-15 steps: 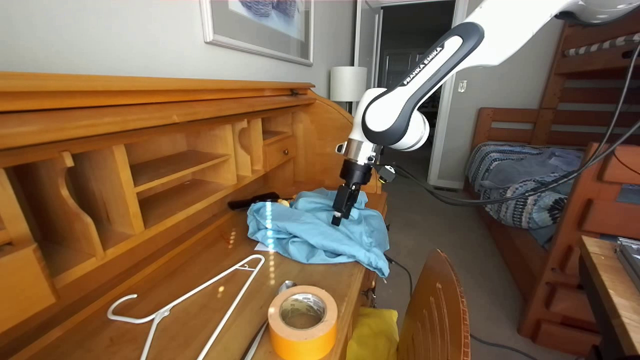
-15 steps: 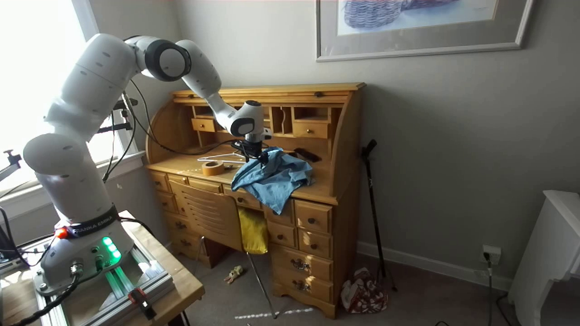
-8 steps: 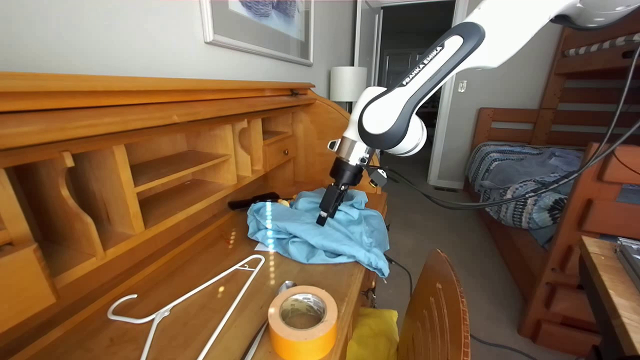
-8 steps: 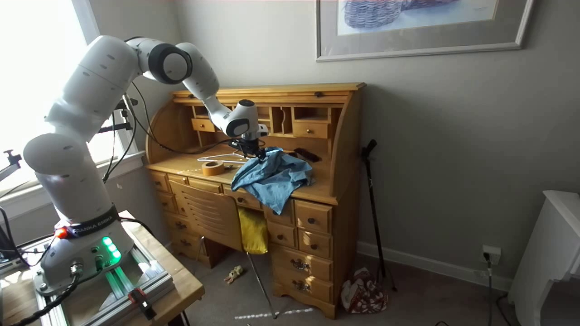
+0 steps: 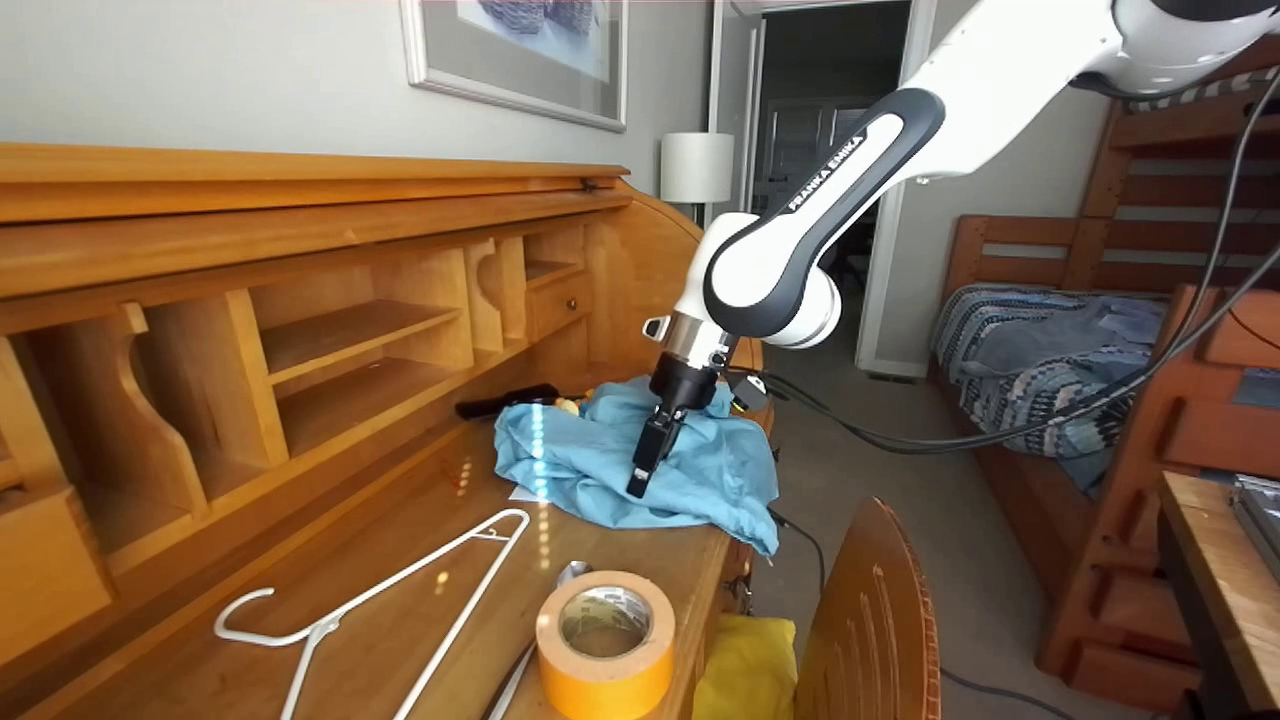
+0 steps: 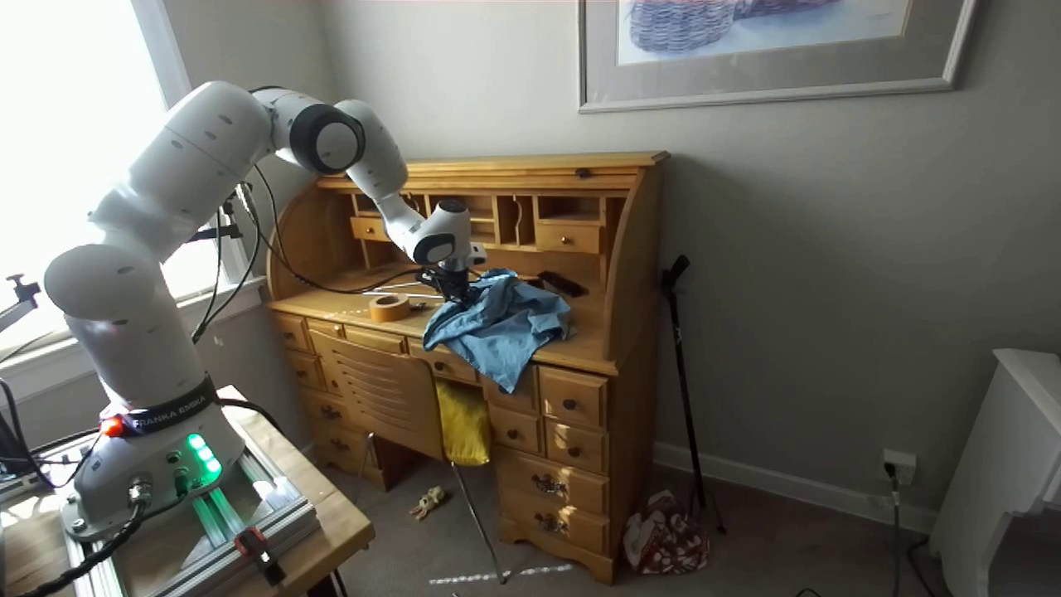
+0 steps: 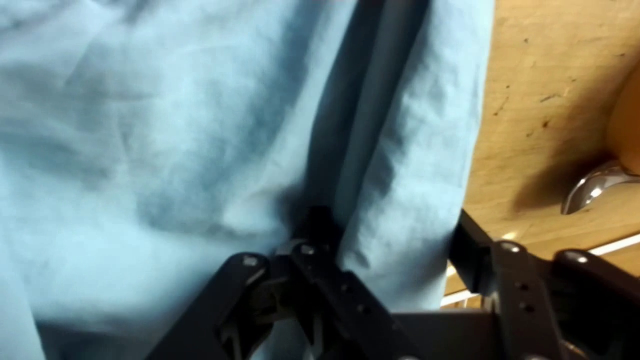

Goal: Move the blue cloth

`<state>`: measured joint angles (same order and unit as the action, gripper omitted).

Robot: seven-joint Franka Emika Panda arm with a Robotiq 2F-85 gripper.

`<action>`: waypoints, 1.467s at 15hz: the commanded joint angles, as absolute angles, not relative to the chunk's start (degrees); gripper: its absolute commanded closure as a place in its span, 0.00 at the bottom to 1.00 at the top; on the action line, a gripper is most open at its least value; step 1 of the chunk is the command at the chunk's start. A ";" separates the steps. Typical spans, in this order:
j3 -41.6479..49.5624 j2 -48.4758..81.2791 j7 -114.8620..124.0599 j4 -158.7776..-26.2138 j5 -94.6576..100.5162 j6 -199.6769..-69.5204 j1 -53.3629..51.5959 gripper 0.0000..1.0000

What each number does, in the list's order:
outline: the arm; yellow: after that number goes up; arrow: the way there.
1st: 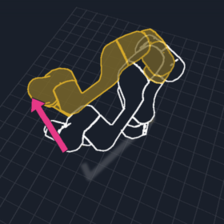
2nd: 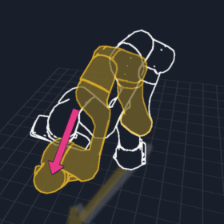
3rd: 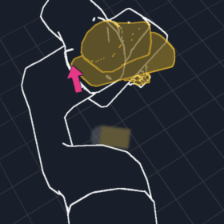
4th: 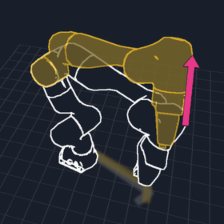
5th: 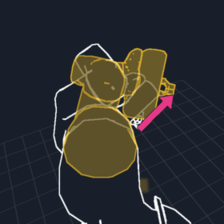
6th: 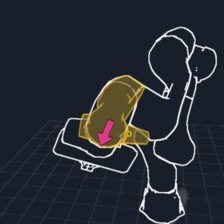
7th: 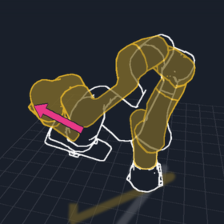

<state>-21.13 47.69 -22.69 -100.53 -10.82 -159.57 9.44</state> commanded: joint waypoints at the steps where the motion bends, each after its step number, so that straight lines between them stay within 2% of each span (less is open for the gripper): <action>1: -20.73 49.93 -22.90 -97.53 -9.45 -158.28 8.90 0.70; 5: -19.75 50.46 -22.12 -96.70 -8.82 -158.00 7.94 0.99; 16: -24.84 46.72 -32.05 -103.61 1.90 -171.16 5.50 1.00; 22: -29.10 47.31 -40.42 -106.80 10.96 -173.75 6.00 1.00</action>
<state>-27.53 48.31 -36.66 -103.87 6.71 -172.07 5.23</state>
